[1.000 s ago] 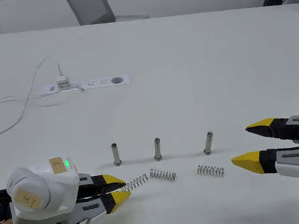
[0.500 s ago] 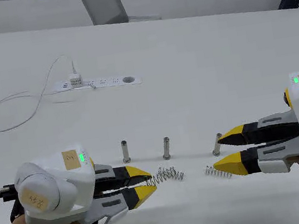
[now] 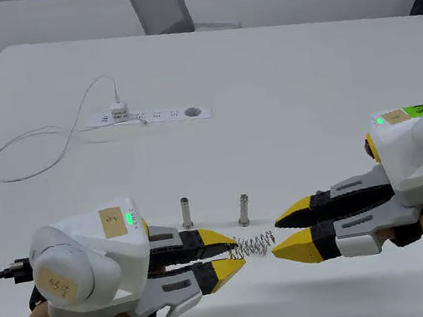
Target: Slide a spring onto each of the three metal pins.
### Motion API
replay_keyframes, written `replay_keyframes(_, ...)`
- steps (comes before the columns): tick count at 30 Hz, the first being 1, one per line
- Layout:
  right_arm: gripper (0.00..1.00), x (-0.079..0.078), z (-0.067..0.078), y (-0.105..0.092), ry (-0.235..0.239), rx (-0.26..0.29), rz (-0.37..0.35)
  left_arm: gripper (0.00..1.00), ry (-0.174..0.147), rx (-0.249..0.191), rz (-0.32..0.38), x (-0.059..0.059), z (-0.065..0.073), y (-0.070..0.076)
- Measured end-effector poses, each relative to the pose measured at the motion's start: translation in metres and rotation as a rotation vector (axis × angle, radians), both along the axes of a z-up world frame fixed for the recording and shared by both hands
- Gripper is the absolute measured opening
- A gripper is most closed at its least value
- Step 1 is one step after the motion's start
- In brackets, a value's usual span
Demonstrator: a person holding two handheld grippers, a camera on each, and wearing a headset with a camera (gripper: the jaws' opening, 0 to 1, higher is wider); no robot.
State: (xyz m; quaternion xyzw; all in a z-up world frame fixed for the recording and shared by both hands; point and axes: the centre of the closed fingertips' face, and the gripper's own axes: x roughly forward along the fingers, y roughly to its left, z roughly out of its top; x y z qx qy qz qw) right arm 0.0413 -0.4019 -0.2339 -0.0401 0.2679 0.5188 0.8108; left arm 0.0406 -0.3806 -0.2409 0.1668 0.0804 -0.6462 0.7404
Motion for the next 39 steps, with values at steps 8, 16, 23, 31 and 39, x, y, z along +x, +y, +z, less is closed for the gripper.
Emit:
replay_keyframes(8,0.21,-0.007,-0.002,0.01,0.054,0.031,0.029,0.1,-0.01,-0.019,-0.013,-0.006,0.005,-0.004)
replay_keyframes(16,0.17,-0.012,0.001,0.016,0.085,0.062,0.032,0.1,-0.012,-0.031,-0.021,-0.01,0.008,-0.006)
replay_keyframes(23,0.14,-0.014,0.004,0.019,0.088,0.044,0.049,0.1,-0.014,-0.026,-0.017,-0.011,0.006,-0.006)
replay_keyframes(31,0.12,-0.009,0.007,0.022,0.078,-0.038,0.084,0.1,-0.017,-0.03,-0.003,-0.007,0.004,-0.007)
replay_keyframes(39,0.12,-0.01,-0.001,0.02,0.067,-0.206,0.14,0.11,-0.008,-0.017,-0.007,-0.007,-0.004,-0.011)
